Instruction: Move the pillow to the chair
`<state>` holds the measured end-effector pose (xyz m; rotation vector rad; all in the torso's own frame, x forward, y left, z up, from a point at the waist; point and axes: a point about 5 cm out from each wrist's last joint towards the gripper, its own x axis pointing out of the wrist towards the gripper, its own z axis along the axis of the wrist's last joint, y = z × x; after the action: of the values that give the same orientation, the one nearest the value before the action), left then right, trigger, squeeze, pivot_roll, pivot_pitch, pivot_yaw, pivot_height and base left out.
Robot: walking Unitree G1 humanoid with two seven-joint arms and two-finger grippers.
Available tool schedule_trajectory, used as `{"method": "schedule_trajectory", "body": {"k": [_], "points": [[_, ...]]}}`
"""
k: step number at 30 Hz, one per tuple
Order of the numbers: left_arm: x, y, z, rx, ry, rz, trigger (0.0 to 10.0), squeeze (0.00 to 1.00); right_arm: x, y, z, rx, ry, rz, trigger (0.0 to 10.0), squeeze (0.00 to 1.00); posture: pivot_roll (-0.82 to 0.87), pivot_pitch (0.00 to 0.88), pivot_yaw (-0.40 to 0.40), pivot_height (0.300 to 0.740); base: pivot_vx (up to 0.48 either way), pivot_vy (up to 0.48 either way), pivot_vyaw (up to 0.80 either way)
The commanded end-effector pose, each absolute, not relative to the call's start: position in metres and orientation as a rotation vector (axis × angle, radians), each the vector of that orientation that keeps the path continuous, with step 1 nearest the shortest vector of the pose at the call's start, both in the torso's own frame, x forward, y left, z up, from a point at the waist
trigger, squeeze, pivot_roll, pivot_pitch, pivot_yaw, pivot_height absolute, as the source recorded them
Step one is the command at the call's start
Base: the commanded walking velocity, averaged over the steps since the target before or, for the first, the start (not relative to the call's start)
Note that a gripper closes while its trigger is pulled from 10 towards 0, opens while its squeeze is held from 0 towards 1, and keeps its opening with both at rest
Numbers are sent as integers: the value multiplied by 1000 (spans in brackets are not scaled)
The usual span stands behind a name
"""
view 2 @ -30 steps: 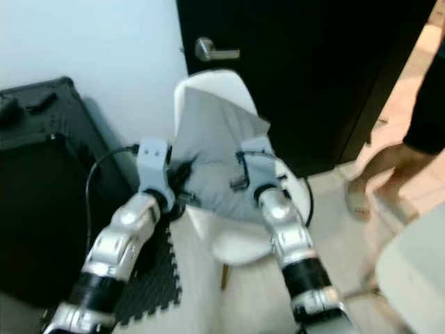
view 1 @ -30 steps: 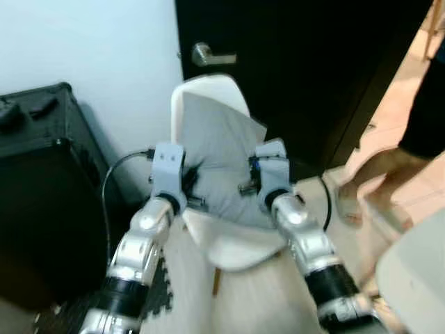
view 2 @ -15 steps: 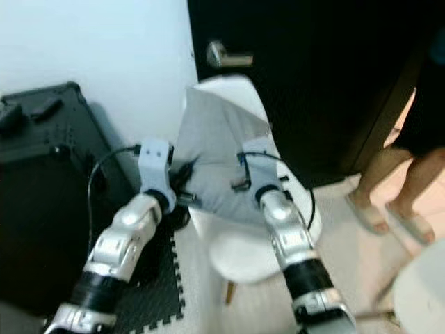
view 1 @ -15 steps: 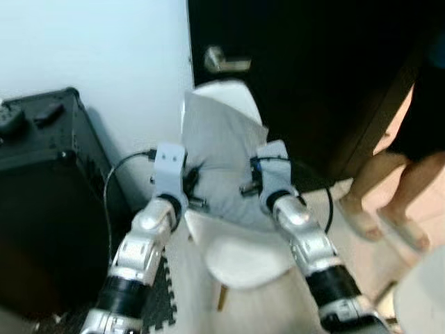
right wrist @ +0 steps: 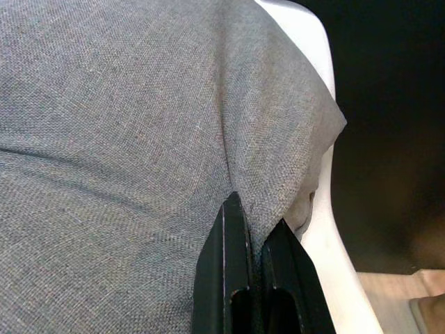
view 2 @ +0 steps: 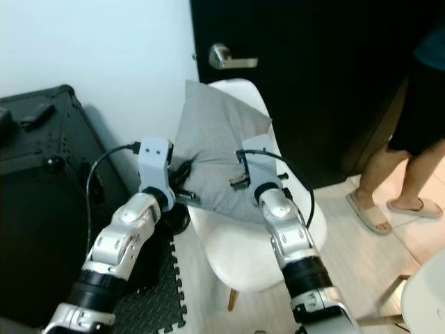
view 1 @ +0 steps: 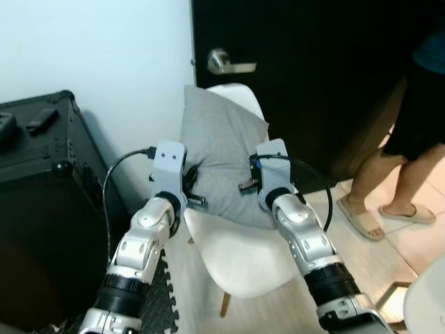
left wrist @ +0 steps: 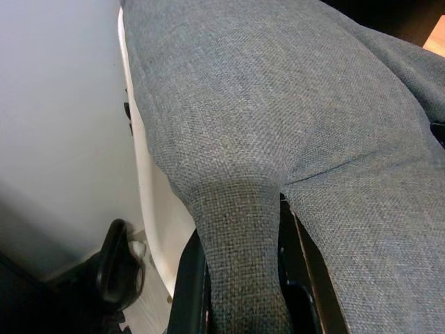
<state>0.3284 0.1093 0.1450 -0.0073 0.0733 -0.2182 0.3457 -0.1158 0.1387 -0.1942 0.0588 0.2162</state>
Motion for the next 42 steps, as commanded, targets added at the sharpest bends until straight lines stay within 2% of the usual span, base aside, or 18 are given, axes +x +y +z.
{"method": "schedule_trajectory", "body": {"k": [1,17,26,34,42], "points": [[331,141,148,43,46,-60,10000,0,347,-145,137,-203,75,87,10000,0,23,50,8,740,0,0,0],[330,140,147,49,45,-57,10000,0,347,-145,137,-207,73,90,10000,0,22,53,4,740,0,0,0],[330,141,147,46,46,-52,10000,0,347,-145,138,-211,71,92,10000,0,22,52,2,740,0,-276,0],[330,145,145,10,55,-24,10000,0,347,-144,138,-211,75,94,10000,0,20,53,1,740,0,0,0],[330,145,144,20,59,-25,10000,0,346,-140,135,-268,88,124,10000,0,21,53,0,740,0,0,0]]}}
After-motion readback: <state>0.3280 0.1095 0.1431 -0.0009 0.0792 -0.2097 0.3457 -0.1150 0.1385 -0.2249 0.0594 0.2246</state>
